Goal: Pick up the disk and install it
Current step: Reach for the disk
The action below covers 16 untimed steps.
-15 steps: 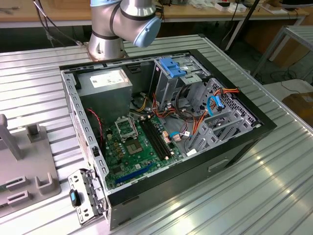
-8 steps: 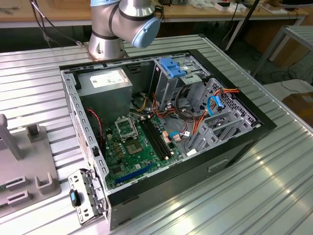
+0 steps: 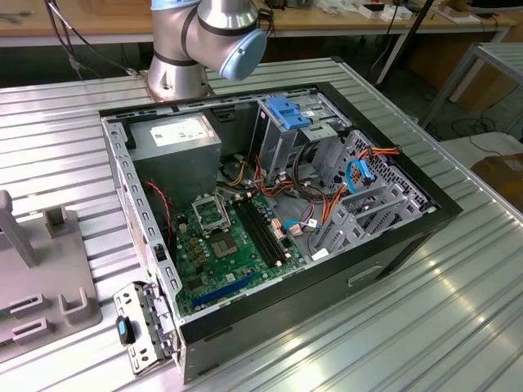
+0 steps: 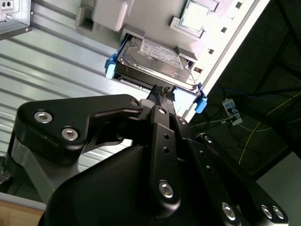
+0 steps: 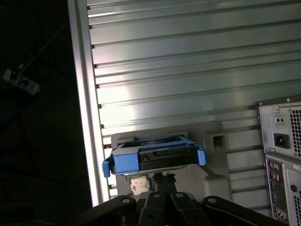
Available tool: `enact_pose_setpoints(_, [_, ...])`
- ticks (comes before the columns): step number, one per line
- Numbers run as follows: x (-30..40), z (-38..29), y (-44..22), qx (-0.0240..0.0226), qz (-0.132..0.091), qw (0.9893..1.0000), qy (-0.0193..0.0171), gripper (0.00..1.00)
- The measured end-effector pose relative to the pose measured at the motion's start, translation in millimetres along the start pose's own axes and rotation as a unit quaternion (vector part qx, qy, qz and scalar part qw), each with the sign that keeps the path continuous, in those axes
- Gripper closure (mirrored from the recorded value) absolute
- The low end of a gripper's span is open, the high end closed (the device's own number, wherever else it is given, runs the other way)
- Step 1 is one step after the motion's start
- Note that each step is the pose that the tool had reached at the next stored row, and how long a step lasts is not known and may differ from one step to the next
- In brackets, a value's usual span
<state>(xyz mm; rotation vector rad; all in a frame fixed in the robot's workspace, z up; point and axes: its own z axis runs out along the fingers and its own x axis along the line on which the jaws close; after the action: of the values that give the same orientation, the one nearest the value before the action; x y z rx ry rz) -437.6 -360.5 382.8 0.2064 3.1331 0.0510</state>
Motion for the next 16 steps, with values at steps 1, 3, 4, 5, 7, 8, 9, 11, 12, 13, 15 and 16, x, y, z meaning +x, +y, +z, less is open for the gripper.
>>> enact_pose_setpoints(1, [0.7,0.3,0.2,0.0,0.0,1.0,-0.0001,0.89])
enact_pose_setpoints(3, [3.5,0.9,1.2,0.0,0.0,1.0,0.0,0.89])
enact_pose_setpoints(4, [7.2,1.4,1.9,0.0003,0.0,1.0,-0.0001,0.89])
enact_pose_setpoints(5, [12.1,1.9,2.4,0.0006,0.0,1.0,-0.0001,0.89])
enact_pose_setpoints(7, [17.0,2.3,2.7,0.0009,0.0,1.0,-0.0001,0.89])
enact_pose_setpoints(8, [21.9,2.6,2.8,0.0013,0.0,1.0,-0.0002,0.89])
enact_pose_setpoints(9, [24.7,2.9,2.7,0.0017,0.0,1.0,-0.0002,0.89])
enact_pose_setpoints(11, [26.1,3.0,2.7,0.002,0.0,1.0,-0.0002,0.89])
enact_pose_setpoints(12, [26.3,3.0,2.7,0.0021,0.0,1.0,-0.0001,0.89])
enact_pose_setpoints(13, [26.3,3.0,2.7,0.0021,0.0,1.0,-0.0002,0.89])
enact_pose_setpoints(15, [26.3,3.0,2.7,0.002,0.0,1.0,-0.0002,0.89])
enact_pose_setpoints(16, [26.3,3.0,2.7,0.002,0.0,1.0,-0.0002,0.89])
